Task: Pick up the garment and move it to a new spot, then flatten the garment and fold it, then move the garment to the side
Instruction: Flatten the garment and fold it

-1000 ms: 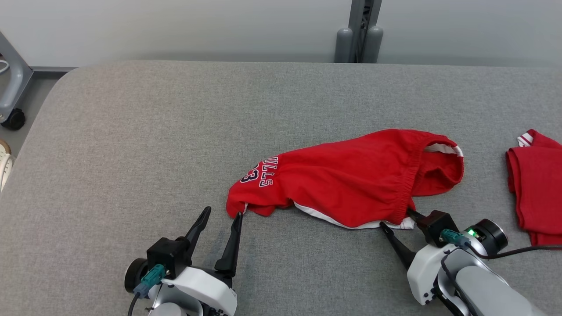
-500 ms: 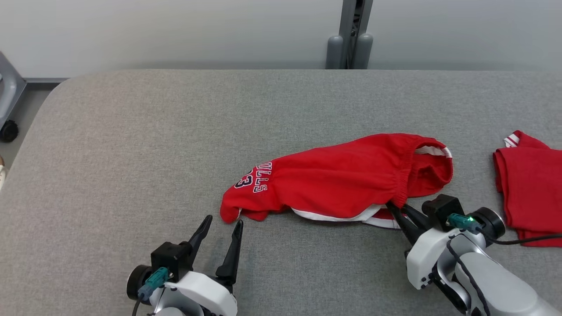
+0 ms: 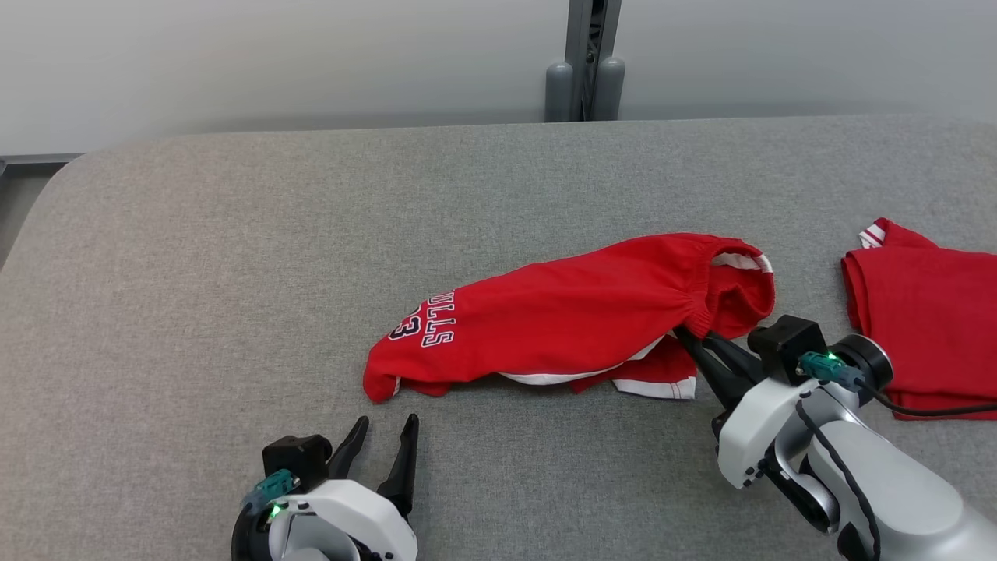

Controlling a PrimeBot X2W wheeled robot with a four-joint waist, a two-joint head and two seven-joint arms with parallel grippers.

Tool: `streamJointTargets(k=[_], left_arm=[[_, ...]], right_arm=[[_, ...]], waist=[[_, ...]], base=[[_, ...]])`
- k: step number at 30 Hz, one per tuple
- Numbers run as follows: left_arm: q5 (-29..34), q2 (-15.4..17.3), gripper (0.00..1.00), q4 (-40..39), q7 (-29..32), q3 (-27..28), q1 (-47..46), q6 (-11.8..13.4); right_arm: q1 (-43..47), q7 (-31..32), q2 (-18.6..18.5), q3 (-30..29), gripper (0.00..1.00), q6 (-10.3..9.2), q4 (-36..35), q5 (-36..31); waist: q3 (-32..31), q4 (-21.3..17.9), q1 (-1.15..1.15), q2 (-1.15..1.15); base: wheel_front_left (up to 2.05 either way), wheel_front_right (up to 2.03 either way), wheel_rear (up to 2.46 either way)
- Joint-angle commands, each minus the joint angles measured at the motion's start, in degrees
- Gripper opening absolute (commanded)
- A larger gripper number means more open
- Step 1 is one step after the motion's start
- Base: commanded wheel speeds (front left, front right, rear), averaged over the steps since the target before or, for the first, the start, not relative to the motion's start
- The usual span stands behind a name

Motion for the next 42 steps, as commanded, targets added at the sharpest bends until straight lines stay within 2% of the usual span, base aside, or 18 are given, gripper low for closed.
streamJointTargets(k=[1,13,19,27,28,29,30,39,42], left_arm=[[-1.9,0.3,1.0,1.3,0.0,-0.9,-1.8,0.5],[-13.0,0.3,1.0,6.2,0.0,-6.6,-8.0,0.5],[-16.4,0.3,1.0,5.9,0.0,-4.9,-8.5,1.6],[-17.3,0.3,1.0,5.0,0.0,-4.3,-8.9,0.2],[-17.3,0.3,0.87,5.1,0.0,-4.7,-9.1,-0.2],[-17.3,0.3,0.22,5.2,0.0,-5.0,-9.3,-0.5],[-17.3,0.3,0.0,5.3,0.0,-5.2,-9.5,-0.6],[-16.0,0.3,0.0,5.6,0.0,-5.7,-10.1,-1.2],[-13.6,0.3,0.0,5.0,0.0,-5.1,-9.3,-1.5]], right_arm=[[-1.0,0.3,-0.3,0.0,0.0,-0.01,-0.4,0.3],[-2.1,0.7,-0.7,-1.5,0.0,-0.01,-3.6,0.4],[-1.6,1.3,-1.0,-1.9,0.0,-0.01,-4.2,-0.2],[-1.2,1.9,-1.1,-2.6,0.0,-0.01,-4.9,-0.9],[-1.3,2.0,-1.1,-2.6,0.0,-0.01,-5.0,-1.0],[-1.3,2.1,-1.2,-2.7,0.0,-0.01,-5.1,-1.1],[-1.4,2.1,-1.2,-2.8,0.0,-0.01,-5.2,-1.2],[-1.1,2.5,-1.4,-3.2,0.0,-0.01,-5.1,-1.1],[-0.4,2.6,-1.4,-3.3,0.0,-0.01,-4.7,-0.6]], waist=[[0.3,-0.1,0.0,0.0],[1.8,-0.6,0.0,0.0],[2.4,-0.8,0.0,0.0],[3.3,-0.7,0.0,0.0],[3.4,-0.7,0.0,0.0],[3.5,-0.7,0.0,0.0],[3.6,-0.6,0.0,0.0],[3.4,-0.2,0.0,0.0],[2.3,0.0,0.0,0.0]], base=[[0.0,0.0,0.0],[0.0,0.0,0.0],[0.0,0.0,0.0],[0.0,0.0,0.0],[0.0,0.0,0.0],[0.0,0.0,0.0],[0.0,0.0,0.0],[0.0,0.0,0.0],[0.0,0.0,0.0]])
